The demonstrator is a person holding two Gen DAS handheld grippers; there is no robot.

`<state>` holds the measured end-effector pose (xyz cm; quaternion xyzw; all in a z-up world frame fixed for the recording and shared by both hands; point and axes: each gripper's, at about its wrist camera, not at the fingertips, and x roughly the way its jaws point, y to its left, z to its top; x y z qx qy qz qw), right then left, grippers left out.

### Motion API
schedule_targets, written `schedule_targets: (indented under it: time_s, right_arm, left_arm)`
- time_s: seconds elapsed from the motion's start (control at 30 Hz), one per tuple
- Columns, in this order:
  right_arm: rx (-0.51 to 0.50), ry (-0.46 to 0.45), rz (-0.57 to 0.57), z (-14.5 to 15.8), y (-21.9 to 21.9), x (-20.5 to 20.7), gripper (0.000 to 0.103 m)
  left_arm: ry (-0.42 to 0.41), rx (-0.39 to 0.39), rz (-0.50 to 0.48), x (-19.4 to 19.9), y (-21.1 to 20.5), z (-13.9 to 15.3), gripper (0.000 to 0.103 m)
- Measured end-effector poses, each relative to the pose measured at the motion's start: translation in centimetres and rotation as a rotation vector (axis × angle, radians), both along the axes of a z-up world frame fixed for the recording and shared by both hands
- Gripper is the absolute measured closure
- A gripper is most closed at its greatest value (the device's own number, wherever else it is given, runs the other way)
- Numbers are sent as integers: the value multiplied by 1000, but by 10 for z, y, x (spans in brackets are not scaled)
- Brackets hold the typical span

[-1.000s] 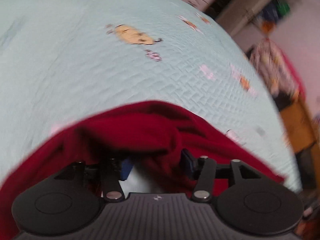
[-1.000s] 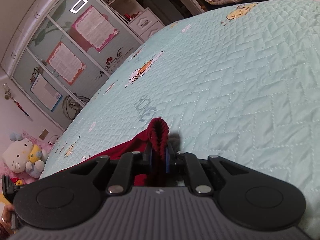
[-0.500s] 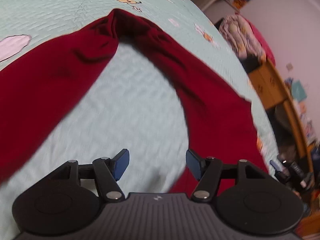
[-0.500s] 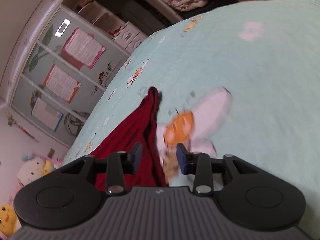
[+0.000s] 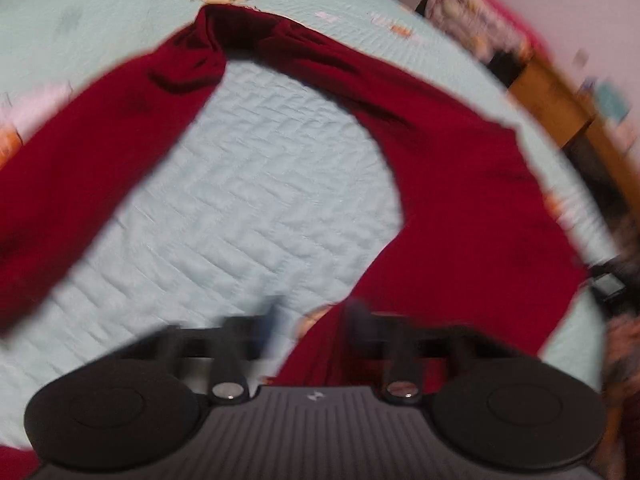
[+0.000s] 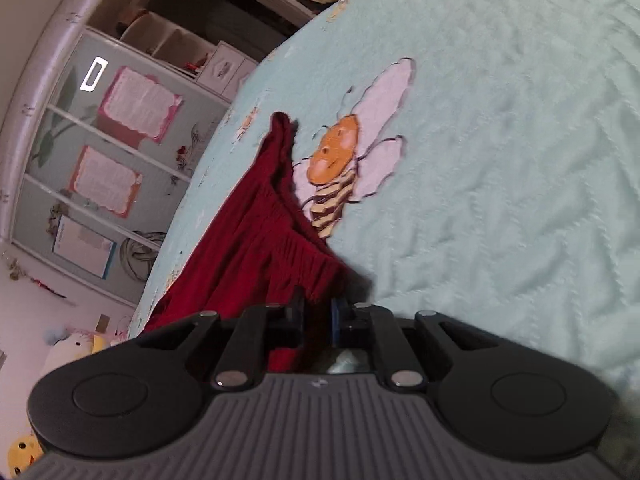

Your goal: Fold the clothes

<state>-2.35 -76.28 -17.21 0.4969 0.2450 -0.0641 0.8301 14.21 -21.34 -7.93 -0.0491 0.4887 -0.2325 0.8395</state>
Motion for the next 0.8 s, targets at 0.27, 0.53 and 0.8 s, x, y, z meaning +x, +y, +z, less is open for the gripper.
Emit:
schedule_targets:
  time_s: [0.27, 0.53, 0.8]
  right_arm:
    - [-14, -4, 9, 3, -4, -6, 94]
    - [-27, -7, 8, -2, -4, -3, 95]
    - [-44, -7, 9, -5, -2, -8, 92]
  left_arm:
    - [-38, 85, 21, -2, 2, -1, 103]
    - [-81, 51, 130, -5, 21, 6, 81]
    - [-187, -68, 169, -28, 32, 29, 62]
